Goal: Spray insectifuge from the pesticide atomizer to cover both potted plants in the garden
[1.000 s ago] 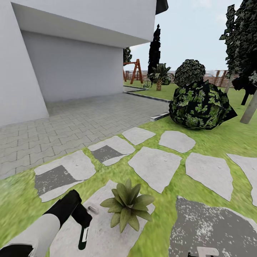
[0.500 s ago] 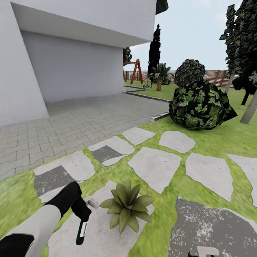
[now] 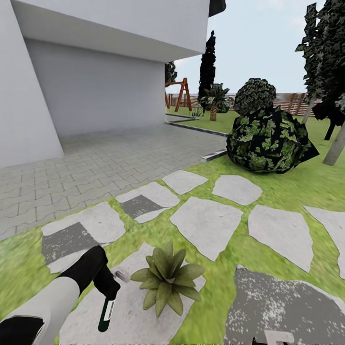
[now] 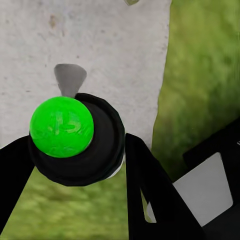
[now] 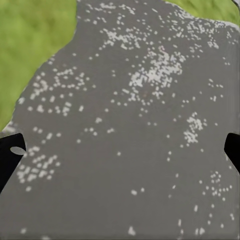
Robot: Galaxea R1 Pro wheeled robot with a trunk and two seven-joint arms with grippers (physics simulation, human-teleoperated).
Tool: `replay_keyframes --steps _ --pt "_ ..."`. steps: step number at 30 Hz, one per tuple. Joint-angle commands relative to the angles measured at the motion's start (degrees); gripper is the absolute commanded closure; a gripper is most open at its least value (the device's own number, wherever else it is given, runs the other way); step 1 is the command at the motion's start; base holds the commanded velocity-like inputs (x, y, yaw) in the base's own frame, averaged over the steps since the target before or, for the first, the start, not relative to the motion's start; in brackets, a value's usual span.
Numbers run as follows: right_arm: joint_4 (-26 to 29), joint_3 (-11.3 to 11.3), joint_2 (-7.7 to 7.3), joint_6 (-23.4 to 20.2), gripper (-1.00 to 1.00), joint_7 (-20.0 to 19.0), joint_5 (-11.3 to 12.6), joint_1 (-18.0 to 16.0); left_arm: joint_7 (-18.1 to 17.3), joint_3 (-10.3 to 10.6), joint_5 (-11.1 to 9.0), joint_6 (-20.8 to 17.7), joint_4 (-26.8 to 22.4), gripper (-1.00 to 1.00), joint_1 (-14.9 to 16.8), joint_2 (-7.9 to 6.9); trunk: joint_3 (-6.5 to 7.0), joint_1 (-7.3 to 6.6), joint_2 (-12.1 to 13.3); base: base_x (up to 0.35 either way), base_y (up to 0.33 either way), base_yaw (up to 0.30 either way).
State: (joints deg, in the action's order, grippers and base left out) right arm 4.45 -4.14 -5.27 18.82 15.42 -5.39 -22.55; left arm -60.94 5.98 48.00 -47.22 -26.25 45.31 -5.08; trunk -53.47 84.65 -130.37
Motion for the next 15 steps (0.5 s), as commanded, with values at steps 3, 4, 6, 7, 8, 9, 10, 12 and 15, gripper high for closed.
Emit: replay_keyframes --steps 3,4,6,7,8,9,10,12,15 --pt "-0.05 -0.43 0.0 0.17 -1.0 0.14 -0.55 -0.04 -0.5 0.23 0.34 -0.32 -0.12 1.0 -0.04 0.05 -0.87 0.65 -1.24 0.0 0.0 0.0" --pt "-0.05 -0.43 0.0 0.17 -1.0 0.14 -0.56 -0.04 -0.5 0.24 0.34 -0.3 -0.12 1.0 -0.04 0.06 -1.14 0.87 -1.64 0.0 0.0 0.0" --pt "-0.05 -0.43 0.0 0.17 -1.0 0.14 -0.55 -0.04 -0.5 0.25 0.34 -0.3 -0.12 1.0 -0.04 0.07 -1.68 1.31 -2.45 0.0 0.0 0.0" --pt "-0.05 -0.43 0.0 0.17 -1.0 0.14 -0.55 -0.04 -0.5 0.25 0.34 -0.31 -0.12 1.0 -0.04 0.07 -1.95 1.53 -2.85 0.0 0.0 0.0" --pt "-0.05 -0.43 0.0 0.17 -1.0 0.14 -0.56 -0.04 -0.5 0.25 0.34 -0.3 -0.12 1.0 -0.05 0.07 -2.22 1.75 -3.25 0.0 0.0 0.0" --pt "-0.05 -0.43 0.0 0.17 -1.0 0.14 -0.56 -0.04 -0.5 0.28 0.34 -0.31 -0.12 1.0 -0.05 0.07 -2.49 1.97 -3.65 0.0 0.0 0.0" --pt "-0.05 -0.43 0.0 0.17 -1.0 0.14 -0.57 -0.04 -0.5 0.29 0.34 -0.3 -0.12 1.0 -0.05 0.07 -2.76 2.19 -4.05 0.0 0.0 0.0" --pt "-0.05 -0.41 0.0 0.17 -1.0 0.14 -0.58 -0.04 -0.5 0.32 0.34 -0.3 -0.12 1.0 -0.05 0.12 -3.3 2.63 -4.85 0.0 0.0 0.0" --pt "-0.05 -0.36 0.0 0.17 -1.0 0.14 -0.59 -0.04 -0.5 0.32 0.34 -0.31 -0.12 1.0 -0.05 0.15 -4.11 3.29 -6.06 0.0 0.0 0.0"
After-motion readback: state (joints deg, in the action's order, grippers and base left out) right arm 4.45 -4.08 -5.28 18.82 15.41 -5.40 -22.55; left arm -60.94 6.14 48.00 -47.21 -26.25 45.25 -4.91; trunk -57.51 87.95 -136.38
